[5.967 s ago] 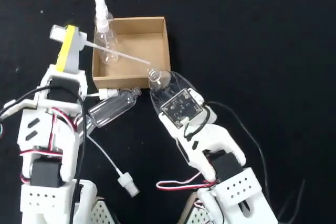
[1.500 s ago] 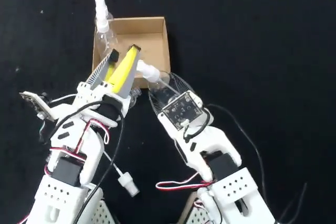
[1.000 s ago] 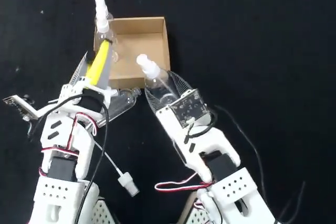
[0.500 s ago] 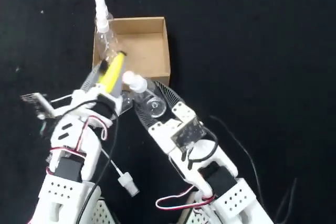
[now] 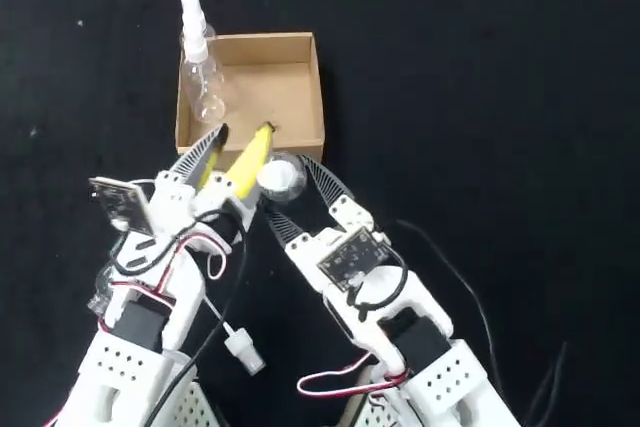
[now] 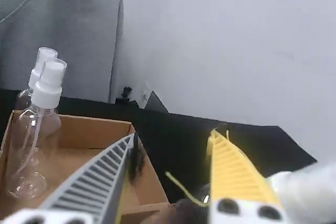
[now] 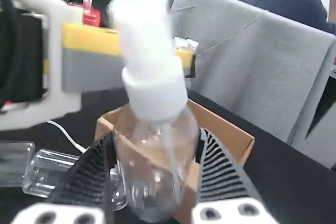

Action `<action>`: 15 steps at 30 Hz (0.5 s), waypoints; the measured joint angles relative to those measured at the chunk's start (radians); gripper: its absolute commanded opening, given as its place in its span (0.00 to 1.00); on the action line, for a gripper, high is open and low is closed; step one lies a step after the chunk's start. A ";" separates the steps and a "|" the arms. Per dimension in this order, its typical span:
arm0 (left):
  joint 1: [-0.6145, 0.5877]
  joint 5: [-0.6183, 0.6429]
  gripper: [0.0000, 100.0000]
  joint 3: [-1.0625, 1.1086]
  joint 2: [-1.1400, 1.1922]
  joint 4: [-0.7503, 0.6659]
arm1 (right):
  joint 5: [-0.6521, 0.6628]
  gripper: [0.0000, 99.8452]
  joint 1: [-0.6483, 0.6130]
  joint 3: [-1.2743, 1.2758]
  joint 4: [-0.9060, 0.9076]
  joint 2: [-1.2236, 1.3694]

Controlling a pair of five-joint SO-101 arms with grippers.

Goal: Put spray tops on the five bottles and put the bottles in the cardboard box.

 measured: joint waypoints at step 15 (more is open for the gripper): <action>0.023 -0.029 0.21 0.000 0.002 0.000 | 0.008 0.01 0.035 0.000 0.000 0.006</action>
